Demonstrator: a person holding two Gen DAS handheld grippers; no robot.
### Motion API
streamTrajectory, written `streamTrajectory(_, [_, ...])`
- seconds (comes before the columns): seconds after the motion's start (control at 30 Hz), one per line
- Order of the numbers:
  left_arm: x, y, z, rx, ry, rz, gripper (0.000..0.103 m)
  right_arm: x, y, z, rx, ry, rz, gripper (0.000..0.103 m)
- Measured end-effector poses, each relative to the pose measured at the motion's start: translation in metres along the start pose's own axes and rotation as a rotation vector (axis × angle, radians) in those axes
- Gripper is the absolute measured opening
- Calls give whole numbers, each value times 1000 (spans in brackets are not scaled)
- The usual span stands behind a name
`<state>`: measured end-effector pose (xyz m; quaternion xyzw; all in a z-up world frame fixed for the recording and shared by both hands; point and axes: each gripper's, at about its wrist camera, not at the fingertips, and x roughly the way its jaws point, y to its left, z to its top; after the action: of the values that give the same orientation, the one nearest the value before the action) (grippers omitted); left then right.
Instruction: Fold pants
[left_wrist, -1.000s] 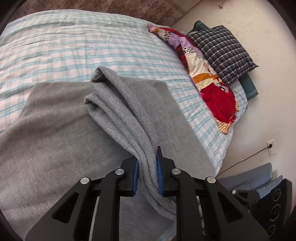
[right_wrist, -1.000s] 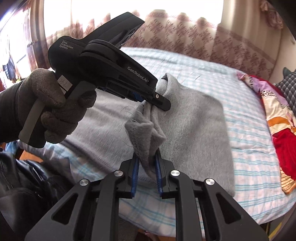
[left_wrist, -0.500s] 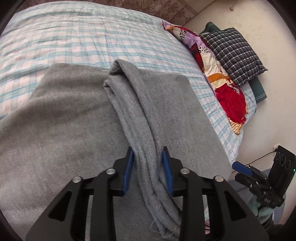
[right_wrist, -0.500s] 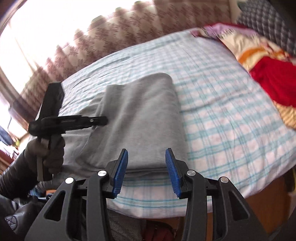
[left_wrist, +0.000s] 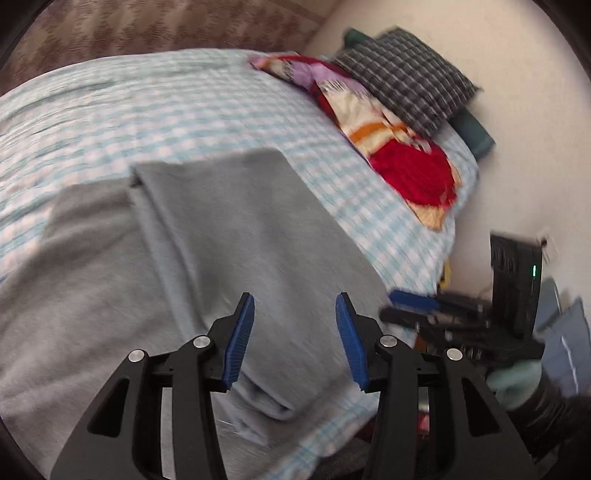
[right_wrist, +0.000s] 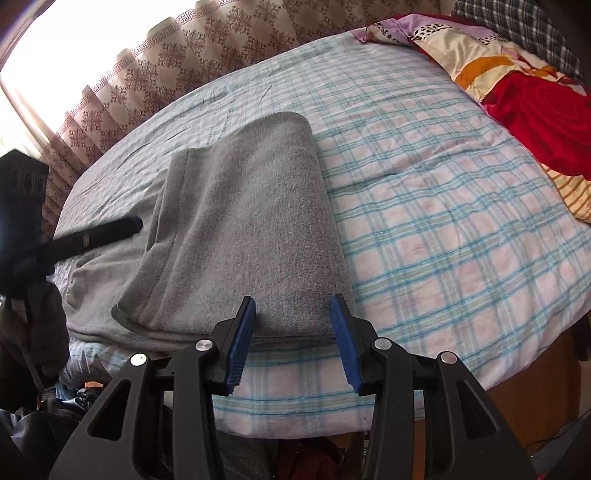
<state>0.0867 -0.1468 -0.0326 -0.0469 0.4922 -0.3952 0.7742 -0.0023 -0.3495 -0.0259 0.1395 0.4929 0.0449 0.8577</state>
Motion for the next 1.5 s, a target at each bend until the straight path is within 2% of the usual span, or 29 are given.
streamTrajectory(0.13, [28,-9,-24,68,98,70,47,-10,-6,2,44,-35,0,42])
streamTrajectory(0.2, [32,-6,-28,59,96,63,47,-13,-9,3,59,-46,5,42])
streamTrajectory(0.33, [33,-3,-27,41,101,46,47,3,-6,-1,42,20,-31,44])
streamTrajectory(0.43, [33,0,-24,32,109,38,48,4,-4,1,22,25,-43,44])
streamTrajectory(0.5, [31,3,-19,-4,118,8,56,1,-8,4,40,22,-35,44])
streamTrajectory(0.6, [28,9,-11,-56,102,-8,62,-6,-11,16,63,-8,-18,44])
streamTrajectory(0.8, [23,20,13,-74,45,53,63,-9,6,56,1,-80,-23,44])
streamTrajectory(0.97, [21,31,47,-123,-22,68,63,12,27,82,-43,-91,-5,44])
streamTrajectory(1.1, [26,40,68,-117,-51,82,63,34,34,100,-36,-84,31,44])
streamTrajectory(1.23, [40,51,79,-122,-37,88,63,58,35,119,-12,-60,57,44])
streamTrajectory(1.4, [59,68,82,-159,1,104,63,83,28,136,28,-30,42,44])
streamTrajectory(1.5, [65,70,80,-139,9,117,63,94,23,140,48,-18,38,43])
